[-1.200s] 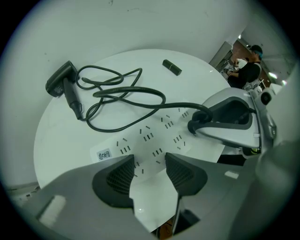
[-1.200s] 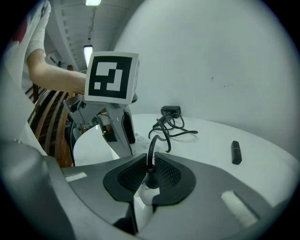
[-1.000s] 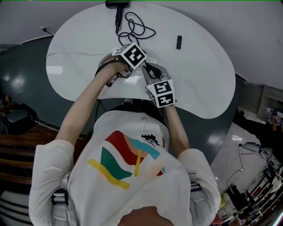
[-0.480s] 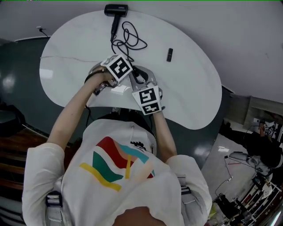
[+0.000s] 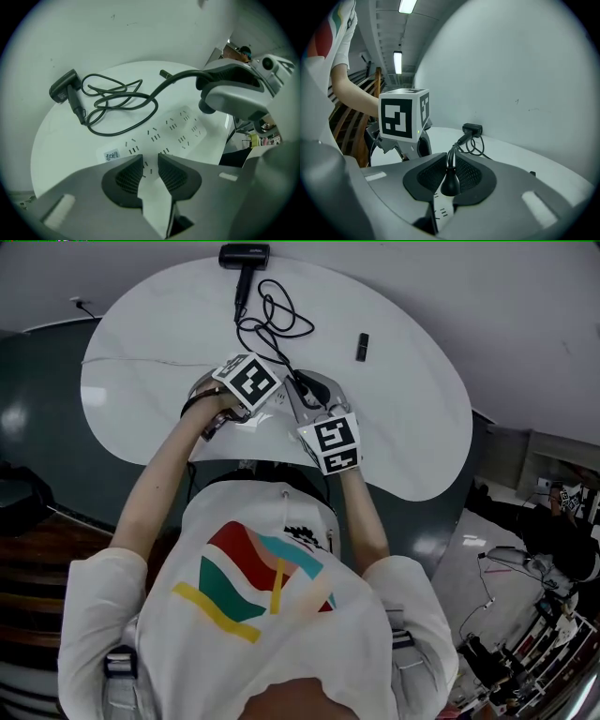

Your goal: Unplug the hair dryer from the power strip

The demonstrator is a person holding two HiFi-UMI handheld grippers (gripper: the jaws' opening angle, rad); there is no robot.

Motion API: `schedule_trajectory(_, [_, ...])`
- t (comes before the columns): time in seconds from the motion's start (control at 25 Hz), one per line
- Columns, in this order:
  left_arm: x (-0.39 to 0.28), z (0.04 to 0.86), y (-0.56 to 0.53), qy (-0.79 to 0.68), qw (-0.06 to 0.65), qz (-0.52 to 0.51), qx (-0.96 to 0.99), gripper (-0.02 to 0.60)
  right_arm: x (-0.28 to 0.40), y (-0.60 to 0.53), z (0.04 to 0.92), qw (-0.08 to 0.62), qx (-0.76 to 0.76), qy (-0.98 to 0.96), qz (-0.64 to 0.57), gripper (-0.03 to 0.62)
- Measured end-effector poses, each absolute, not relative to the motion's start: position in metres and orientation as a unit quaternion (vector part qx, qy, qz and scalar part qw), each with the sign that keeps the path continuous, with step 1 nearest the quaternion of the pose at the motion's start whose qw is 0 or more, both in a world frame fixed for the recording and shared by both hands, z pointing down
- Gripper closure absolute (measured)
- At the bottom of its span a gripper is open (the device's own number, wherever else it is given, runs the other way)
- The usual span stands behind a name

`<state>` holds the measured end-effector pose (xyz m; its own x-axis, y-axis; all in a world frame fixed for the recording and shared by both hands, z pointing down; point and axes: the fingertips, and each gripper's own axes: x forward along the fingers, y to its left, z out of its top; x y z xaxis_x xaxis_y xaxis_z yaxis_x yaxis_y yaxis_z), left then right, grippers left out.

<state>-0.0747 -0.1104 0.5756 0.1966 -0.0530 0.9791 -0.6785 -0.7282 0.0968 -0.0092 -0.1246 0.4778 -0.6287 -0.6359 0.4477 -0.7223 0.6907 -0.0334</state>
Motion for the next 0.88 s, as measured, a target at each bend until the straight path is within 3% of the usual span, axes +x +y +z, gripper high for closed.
schedule_trajectory(0.88, [-0.073,0.576,-0.11,-0.254,0.264,0.582,0.726,0.48,0.007,-0.138,0.424,0.17,0.415,-0.892,0.063,0.525])
